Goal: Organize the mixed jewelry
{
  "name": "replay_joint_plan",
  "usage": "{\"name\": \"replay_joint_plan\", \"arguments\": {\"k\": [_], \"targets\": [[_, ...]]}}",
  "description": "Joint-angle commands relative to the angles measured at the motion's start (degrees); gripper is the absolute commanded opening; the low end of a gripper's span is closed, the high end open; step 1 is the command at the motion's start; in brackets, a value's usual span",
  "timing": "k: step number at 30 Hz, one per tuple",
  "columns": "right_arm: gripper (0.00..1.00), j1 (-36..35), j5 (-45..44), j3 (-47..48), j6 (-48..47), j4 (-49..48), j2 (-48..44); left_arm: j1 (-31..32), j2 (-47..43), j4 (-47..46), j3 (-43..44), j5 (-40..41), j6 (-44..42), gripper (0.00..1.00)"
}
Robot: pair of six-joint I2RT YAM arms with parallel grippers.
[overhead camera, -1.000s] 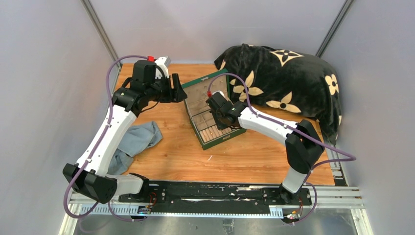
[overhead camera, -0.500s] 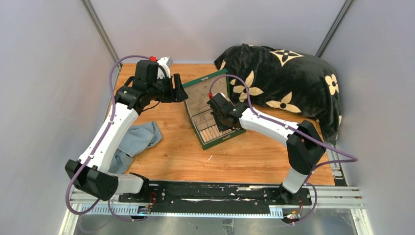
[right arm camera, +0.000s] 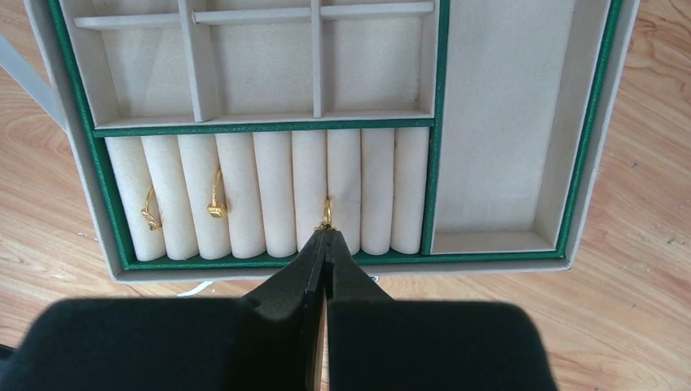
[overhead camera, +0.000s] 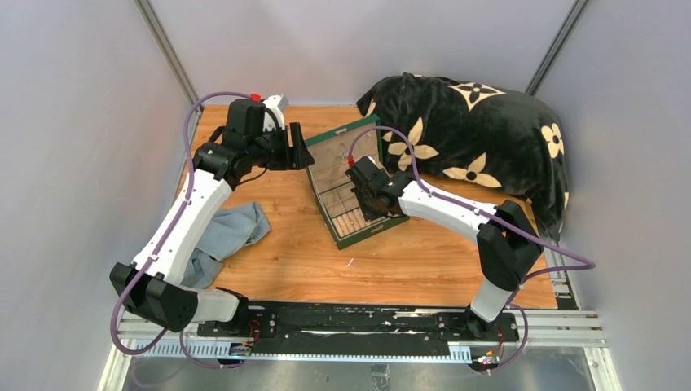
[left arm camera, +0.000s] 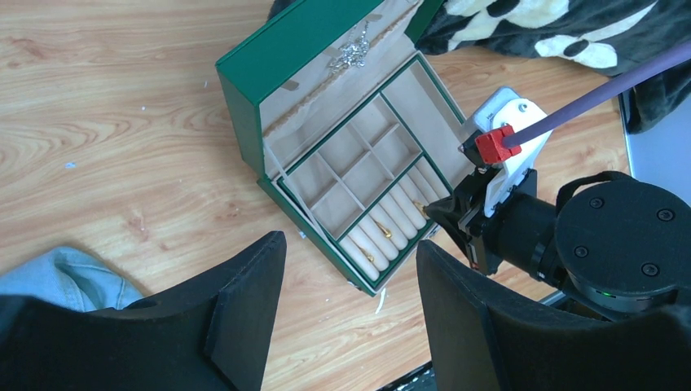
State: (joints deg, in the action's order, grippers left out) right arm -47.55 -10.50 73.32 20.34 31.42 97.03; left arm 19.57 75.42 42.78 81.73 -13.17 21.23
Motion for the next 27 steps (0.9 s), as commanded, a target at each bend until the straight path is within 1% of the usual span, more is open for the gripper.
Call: {"name": "replay_joint_plan", "arguments": {"k": [1,19,23,27], "targets": [[0.00,0.4,-0.7,-1.0,0.4,0.7,0.7,-0.1,0.4,-0.8,1.5,-0.6,-0.1,0.65],[0.00,0.4,-1.1,-1.2,0.0,0.3,3.1,-0.1,0.9,-1.0,1.5,-0.7,-0.5,0.65],[0.00,0.4,-2.0,0.4,-0.4,1.6,0.7,-0.1,0.9,-1.1,1.8,-0.8,-0.3,0.65],[0.00,0.4,-4.2,4.1,-1.9,4.8,-4.4,-0.1,0.6,-1.9,2.0,0.0,-0.2,0.65]]}}
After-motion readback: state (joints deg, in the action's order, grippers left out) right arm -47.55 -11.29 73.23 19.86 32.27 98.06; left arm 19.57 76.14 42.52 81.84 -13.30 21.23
